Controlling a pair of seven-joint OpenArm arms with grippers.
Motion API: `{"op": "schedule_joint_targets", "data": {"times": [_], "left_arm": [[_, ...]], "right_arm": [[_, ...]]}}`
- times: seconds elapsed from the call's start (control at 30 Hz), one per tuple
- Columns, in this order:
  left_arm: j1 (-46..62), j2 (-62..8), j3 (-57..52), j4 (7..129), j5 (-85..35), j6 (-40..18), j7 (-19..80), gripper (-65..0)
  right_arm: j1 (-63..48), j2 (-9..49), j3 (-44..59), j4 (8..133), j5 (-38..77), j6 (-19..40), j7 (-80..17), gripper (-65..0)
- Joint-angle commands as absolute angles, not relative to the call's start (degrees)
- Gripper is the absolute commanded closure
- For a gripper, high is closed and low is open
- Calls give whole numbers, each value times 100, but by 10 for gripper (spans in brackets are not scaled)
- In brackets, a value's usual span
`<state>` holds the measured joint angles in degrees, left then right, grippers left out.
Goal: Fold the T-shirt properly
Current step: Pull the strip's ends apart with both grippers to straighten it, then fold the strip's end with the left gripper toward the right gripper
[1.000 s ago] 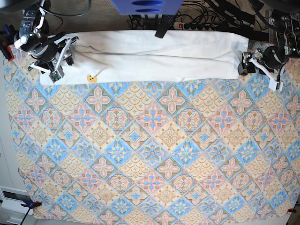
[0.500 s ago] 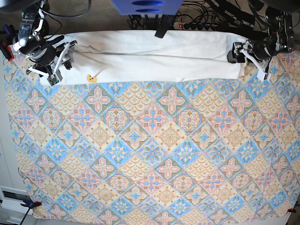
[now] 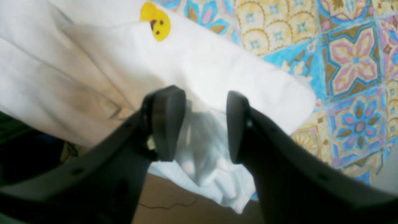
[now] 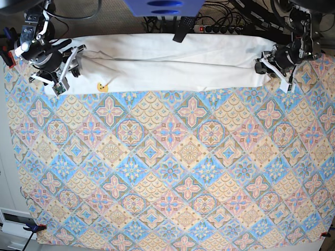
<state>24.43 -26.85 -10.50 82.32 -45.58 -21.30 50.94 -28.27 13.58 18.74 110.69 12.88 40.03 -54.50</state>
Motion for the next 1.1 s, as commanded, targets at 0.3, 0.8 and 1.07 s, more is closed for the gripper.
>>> {"op": "schedule_joint_targets", "data": {"times": [0.3,0.8,1.07], "left_arm": [[2062,-2730,-2246,8215,-4514,-2246,5314,-10],[1604,-2730,-3037,8664,-3292,-2237,5103,0],[2141,-1930,-2642,9982,-3714,-2237,5631,0]], "right_arm": [[-2835,1429,1903,11169,1341,4000,-5376,-247],[-2870,1429,1903,11178,1341,4000,-5367,-247],[-2844,1429,1903,11178,1341,4000,-5367,-247]]}}
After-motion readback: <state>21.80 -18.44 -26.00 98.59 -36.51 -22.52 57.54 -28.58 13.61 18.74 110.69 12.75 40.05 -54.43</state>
